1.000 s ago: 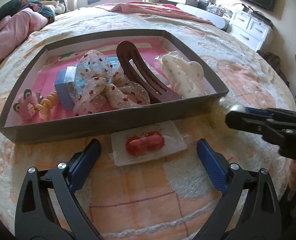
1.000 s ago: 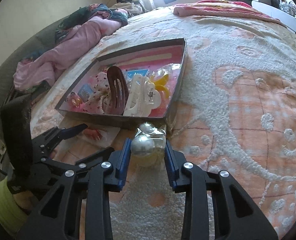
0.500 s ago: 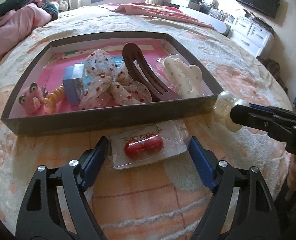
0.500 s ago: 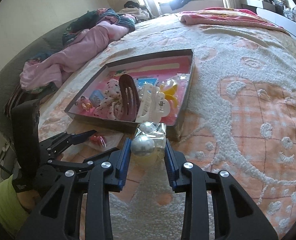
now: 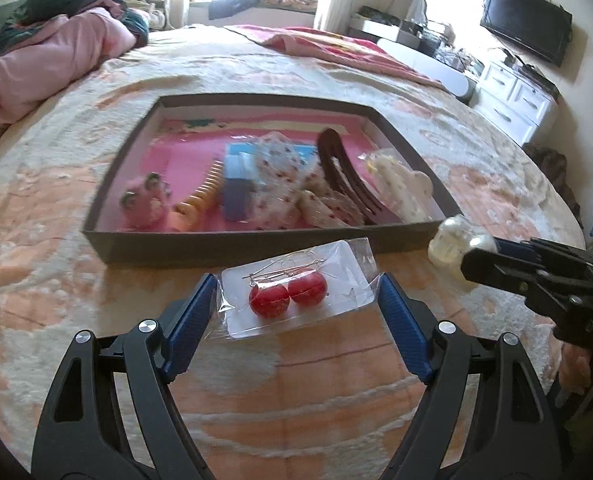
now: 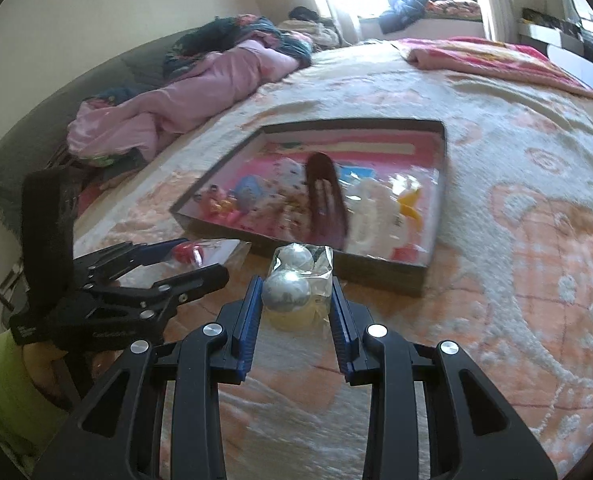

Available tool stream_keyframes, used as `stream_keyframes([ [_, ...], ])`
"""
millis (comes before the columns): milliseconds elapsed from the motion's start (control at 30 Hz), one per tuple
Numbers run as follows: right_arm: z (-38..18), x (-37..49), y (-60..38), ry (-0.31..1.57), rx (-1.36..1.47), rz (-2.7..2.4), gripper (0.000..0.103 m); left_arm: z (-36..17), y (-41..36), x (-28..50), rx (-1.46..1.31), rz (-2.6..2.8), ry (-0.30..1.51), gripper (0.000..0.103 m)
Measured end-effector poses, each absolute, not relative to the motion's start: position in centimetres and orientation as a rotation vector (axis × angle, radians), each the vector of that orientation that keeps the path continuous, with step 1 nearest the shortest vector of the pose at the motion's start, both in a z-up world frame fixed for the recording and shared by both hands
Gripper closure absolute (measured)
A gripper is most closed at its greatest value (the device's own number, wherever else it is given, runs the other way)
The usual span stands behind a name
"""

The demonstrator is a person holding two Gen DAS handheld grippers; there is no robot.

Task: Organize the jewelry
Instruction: 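Grasp the red bead card with the left tool while the right tool grasps the pearl bag, then carry the red bead card and pearl bag into the tray and release both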

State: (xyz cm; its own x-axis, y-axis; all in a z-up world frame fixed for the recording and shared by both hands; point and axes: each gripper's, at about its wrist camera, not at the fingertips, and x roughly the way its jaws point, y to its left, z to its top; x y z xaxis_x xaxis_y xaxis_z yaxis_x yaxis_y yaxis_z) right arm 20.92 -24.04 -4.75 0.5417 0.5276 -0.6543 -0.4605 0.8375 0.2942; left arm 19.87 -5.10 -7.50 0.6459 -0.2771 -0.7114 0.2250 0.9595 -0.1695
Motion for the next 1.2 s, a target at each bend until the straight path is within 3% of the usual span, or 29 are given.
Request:
stream_keyframes([
  [600, -4.1, 23.8, -20.4, 0.794, 0.060, 0.583, 0.072, -5.7, 0.9, 21.9, -0.169, -0.165, 0.740, 0.031],
  [1200, -5.8, 27.2, -20.7, 0.793, 0.002, 0.459, 0.071, -7.4, 0.0, 25.6, -0.116, -0.131, 0.781, 0.027],
])
